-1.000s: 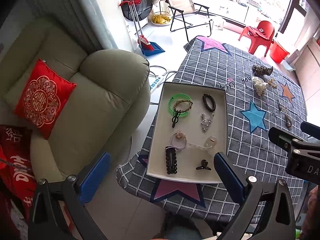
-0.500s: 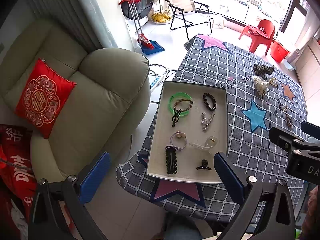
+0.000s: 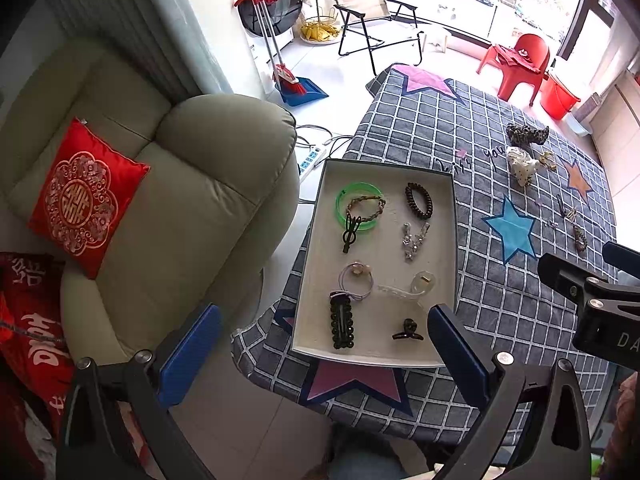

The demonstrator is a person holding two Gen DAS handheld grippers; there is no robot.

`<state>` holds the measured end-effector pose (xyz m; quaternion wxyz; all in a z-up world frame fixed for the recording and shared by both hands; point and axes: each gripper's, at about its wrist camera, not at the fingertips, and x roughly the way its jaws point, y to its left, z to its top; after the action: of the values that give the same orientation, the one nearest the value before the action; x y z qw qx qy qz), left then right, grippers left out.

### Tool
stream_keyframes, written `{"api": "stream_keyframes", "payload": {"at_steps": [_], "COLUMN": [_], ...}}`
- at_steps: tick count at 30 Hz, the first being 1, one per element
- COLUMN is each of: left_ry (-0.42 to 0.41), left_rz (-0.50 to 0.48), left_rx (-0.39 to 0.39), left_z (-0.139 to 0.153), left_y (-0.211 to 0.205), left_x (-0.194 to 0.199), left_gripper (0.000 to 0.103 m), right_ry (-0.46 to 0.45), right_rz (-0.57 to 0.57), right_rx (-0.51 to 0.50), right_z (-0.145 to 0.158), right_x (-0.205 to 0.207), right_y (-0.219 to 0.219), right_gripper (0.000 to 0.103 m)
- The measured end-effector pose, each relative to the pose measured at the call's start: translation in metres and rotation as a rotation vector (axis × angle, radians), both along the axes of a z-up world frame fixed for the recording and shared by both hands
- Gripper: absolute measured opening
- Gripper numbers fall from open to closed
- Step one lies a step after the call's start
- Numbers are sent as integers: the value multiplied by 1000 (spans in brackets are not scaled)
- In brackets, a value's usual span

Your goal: Organize jewelry

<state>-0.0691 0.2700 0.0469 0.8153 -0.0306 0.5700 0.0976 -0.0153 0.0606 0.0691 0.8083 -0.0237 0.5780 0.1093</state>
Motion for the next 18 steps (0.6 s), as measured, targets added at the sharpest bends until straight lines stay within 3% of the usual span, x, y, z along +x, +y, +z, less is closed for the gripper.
{"api": "stream_keyframes", "payload": {"at_steps": [18], "left_ry": [13], "left_rz": [-1], "left_rx": [2], "left_z": [-4], "left_y": [0], "left_x": [6], "left_gripper": [103], "right_ry": [4], "right_rz": [3], "right_rx": [0], "right_z": [-2], "right_x": [4], "right_y": [0], "right_gripper": [103]}}
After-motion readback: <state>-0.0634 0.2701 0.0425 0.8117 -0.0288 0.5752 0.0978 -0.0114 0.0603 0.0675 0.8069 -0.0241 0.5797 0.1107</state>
